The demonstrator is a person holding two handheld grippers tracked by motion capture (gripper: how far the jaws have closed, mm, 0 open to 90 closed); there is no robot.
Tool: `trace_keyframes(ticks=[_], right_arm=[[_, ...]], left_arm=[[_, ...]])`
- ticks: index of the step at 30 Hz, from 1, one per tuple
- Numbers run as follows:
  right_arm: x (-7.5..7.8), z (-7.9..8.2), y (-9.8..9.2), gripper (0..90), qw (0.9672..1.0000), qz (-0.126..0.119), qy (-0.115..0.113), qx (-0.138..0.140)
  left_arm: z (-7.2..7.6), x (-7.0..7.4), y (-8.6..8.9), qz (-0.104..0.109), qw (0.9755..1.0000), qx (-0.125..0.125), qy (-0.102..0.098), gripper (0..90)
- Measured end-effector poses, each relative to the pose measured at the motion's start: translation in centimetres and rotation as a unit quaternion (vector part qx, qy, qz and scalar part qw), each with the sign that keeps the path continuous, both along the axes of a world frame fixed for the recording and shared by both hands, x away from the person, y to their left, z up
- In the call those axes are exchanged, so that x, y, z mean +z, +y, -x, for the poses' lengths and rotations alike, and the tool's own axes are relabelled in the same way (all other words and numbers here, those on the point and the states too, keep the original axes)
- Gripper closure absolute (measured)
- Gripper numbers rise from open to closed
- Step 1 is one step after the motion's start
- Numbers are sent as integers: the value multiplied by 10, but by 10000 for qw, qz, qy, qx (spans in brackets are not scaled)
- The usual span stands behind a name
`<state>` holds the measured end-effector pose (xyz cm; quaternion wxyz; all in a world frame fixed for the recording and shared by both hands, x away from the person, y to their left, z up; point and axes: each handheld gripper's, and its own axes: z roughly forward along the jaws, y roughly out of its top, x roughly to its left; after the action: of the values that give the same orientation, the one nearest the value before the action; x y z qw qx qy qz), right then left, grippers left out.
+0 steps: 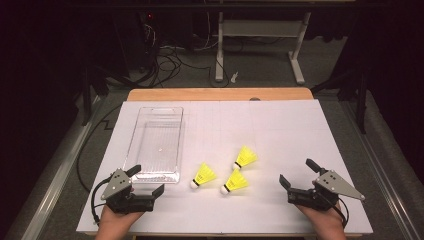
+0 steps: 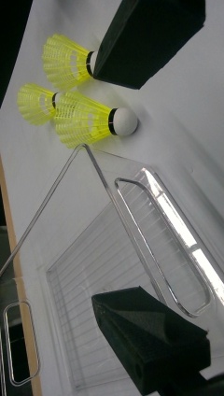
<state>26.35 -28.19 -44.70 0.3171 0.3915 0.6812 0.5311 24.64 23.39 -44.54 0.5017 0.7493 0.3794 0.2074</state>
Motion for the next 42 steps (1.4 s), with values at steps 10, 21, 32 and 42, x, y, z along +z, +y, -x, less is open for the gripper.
trace_keyframes(ticks=[10, 21, 32, 42], right_arm=[[-2, 0, 0, 3, 10000, 29, -9, 55], [-2, 1, 6, 3, 9996, 72, -62, 269], [-1, 1, 6, 4, 9995, 57, -92, 284], [-4, 2, 10, 4, 9996, 114, -44, 271]], left_arm=[[-2, 0, 1, 191, 9998, -30, -61, 1], [-4, 0, 1, 207, 9997, -103, -74, 1], [-4, -1, 0, 211, 9996, -142, -73, 2], [-5, -1, 0, 224, 9996, -164, -56, 1]])
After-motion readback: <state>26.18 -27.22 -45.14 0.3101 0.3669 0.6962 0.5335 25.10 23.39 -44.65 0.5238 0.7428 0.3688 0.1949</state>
